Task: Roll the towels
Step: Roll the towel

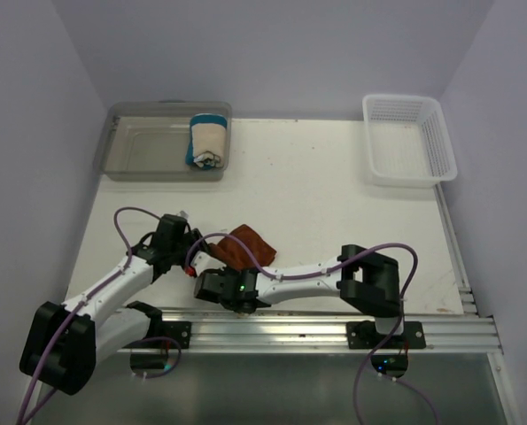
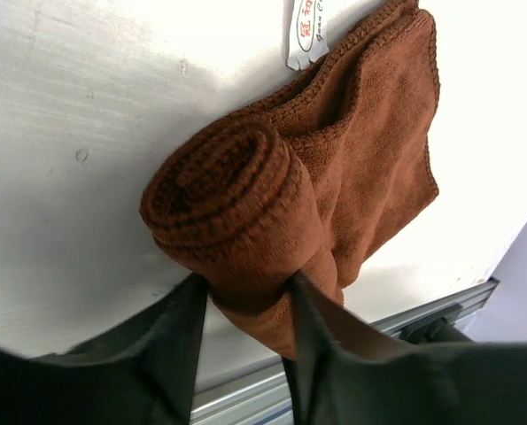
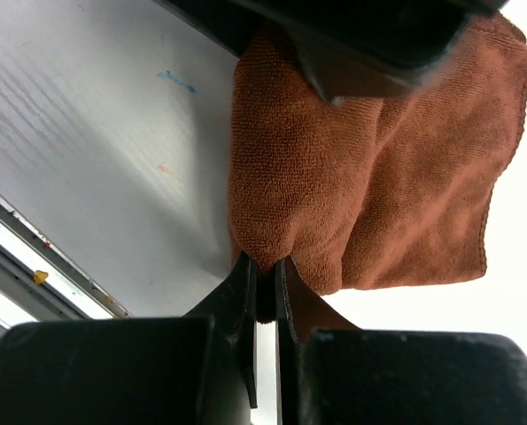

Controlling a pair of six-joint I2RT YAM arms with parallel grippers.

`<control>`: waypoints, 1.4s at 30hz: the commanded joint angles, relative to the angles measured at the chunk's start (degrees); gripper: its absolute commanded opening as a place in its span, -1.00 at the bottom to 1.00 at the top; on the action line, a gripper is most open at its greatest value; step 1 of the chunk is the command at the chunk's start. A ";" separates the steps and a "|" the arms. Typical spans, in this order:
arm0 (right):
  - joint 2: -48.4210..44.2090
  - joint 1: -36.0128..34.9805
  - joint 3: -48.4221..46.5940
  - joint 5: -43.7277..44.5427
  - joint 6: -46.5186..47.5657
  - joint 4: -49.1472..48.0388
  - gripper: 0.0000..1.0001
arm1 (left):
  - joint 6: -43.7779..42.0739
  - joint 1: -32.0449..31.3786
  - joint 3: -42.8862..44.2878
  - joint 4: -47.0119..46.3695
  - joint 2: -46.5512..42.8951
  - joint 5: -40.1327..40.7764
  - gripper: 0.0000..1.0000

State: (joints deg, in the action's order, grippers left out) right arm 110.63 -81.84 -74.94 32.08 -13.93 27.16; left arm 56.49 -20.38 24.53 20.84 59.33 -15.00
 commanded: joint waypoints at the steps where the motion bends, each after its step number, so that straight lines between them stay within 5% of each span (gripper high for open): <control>1: -2.08 0.63 2.16 -0.85 -1.27 -3.33 -1.00 | 0.64 0.17 1.30 1.83 -1.85 -0.99 -0.03; 8: -10.34 6.77 8.66 -15.95 -2.33 -9.74 -1.00 | -0.85 0.25 4.37 4.47 -2.38 -0.73 0.60; 25: -13.34 23.56 17.36 -56.04 -12.16 -22.14 -1.00 | -4.10 0.34 6.23 6.58 -6.69 -0.29 0.69; 42: -9.65 30.78 23.08 -73.99 -21.31 -36.29 -1.00 | -5.78 0.34 0.52 -0.80 -4.31 -2.75 0.66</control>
State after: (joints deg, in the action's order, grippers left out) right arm 99.53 -51.81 -52.75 -35.40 -31.86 -3.05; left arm 51.62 -20.38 25.76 23.73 55.18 -16.45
